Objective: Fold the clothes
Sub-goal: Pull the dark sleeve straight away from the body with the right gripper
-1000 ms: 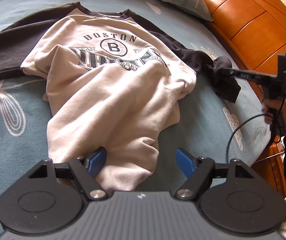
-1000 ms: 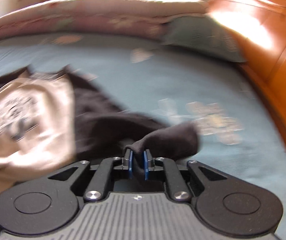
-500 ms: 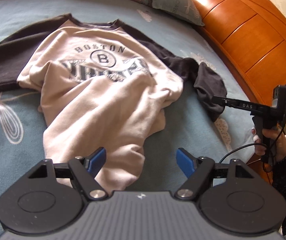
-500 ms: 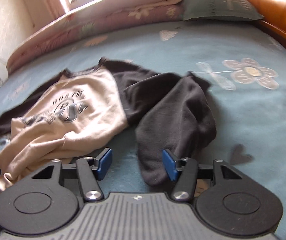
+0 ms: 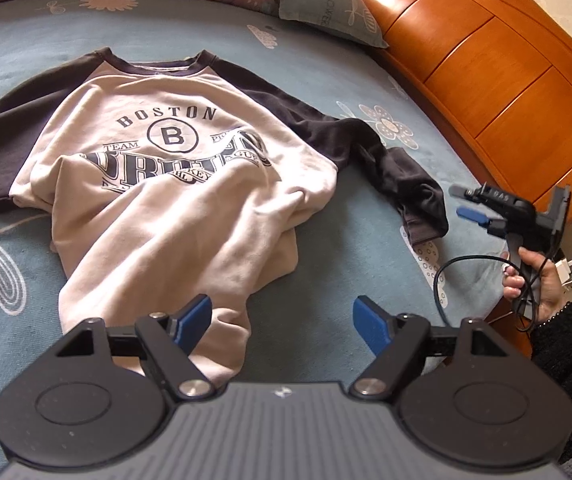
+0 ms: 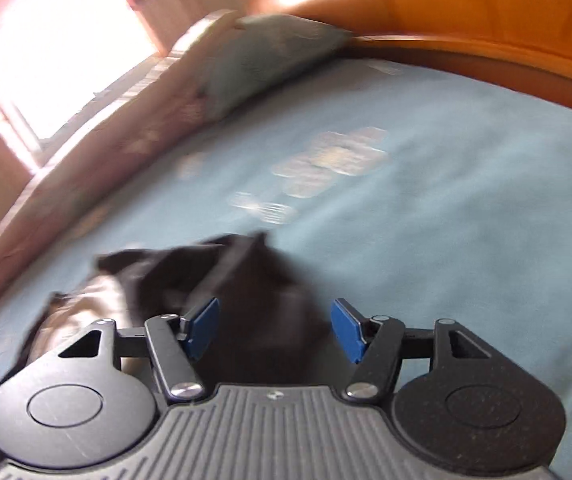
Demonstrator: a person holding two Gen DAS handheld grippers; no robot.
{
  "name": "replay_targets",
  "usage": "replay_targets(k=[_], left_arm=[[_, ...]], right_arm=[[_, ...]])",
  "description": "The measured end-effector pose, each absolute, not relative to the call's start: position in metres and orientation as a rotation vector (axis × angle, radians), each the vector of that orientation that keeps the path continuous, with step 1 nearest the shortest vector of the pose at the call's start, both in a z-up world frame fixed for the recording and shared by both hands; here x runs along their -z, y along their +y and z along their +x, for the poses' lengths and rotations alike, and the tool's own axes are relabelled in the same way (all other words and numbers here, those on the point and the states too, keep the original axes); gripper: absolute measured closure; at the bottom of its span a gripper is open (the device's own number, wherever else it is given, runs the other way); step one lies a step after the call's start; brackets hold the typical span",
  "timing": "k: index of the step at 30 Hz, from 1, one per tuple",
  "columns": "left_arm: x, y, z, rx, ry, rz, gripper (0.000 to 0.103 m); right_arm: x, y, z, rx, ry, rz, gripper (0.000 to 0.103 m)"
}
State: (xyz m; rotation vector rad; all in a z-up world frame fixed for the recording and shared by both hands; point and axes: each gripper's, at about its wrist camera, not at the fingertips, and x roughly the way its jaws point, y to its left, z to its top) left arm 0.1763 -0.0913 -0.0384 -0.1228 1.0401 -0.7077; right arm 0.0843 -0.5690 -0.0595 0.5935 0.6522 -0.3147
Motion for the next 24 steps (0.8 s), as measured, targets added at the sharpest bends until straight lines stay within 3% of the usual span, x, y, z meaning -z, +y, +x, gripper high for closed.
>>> replay_targets(k=[6,17,24], left_arm=[[0.042,-0.098,0.174,0.720,1.052,-0.109,0.025],[0.044,-0.092,0.175,0.698,1.057,-0.119,0.025],[0.049,-0.089,0.178,0.690,1.072,-0.128,0.025]], right_arm=[[0.090,-0.546,0.110,0.427,0.818,0.354,0.038],[0.079,-0.462,0.182,0.054,0.761,0.351,0.039],[0.094,-0.441,0.182,0.050,0.775,0.355,0.038]])
